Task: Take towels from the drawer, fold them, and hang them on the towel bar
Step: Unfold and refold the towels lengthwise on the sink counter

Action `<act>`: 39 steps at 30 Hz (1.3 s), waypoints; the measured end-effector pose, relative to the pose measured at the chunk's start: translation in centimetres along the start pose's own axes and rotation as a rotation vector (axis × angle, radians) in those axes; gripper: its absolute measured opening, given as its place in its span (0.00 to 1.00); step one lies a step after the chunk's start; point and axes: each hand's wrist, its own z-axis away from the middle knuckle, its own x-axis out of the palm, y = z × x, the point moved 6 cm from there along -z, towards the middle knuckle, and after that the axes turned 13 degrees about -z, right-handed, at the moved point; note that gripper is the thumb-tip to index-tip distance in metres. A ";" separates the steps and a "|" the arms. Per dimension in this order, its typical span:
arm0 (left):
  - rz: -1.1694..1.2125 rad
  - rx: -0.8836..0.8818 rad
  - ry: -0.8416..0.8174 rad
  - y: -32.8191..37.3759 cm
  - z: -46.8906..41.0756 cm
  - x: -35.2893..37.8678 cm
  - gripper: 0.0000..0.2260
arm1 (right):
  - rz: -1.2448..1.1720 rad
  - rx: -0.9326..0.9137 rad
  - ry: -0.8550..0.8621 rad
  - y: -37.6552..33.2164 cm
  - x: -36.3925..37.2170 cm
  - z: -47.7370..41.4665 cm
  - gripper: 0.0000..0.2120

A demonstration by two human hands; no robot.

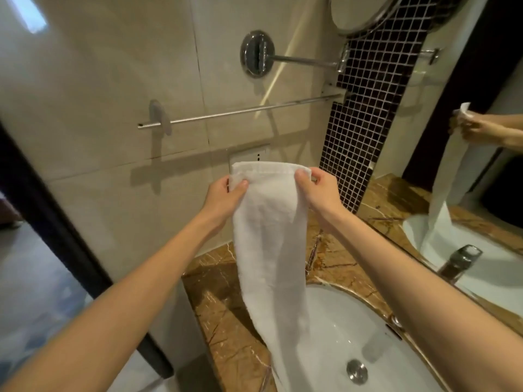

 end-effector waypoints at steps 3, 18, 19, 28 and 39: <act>0.000 -0.018 0.020 -0.9 -1.1 0.2 0.04 | 0.050 0.011 -0.005 0.3 0.5 -1.2 0.15; 0.006 0.186 -0.045 7.9 2.8 1.0 0.04 | 0.039 -0.164 0.071 -7.4 -4.0 1.8 0.17; -0.011 0.213 -0.037 9.0 3.9 1.2 0.04 | 0.036 -0.175 0.078 -8.3 -4.7 2.8 0.17; -0.035 0.341 0.018 17.2 14.1 2.0 0.04 | -0.111 -0.200 0.084 -14.8 -9.8 11.8 0.18; 0.142 0.507 -0.124 26.2 25.1 1.4 0.06 | -0.216 -0.379 0.122 -24.9 -14.1 22.8 0.12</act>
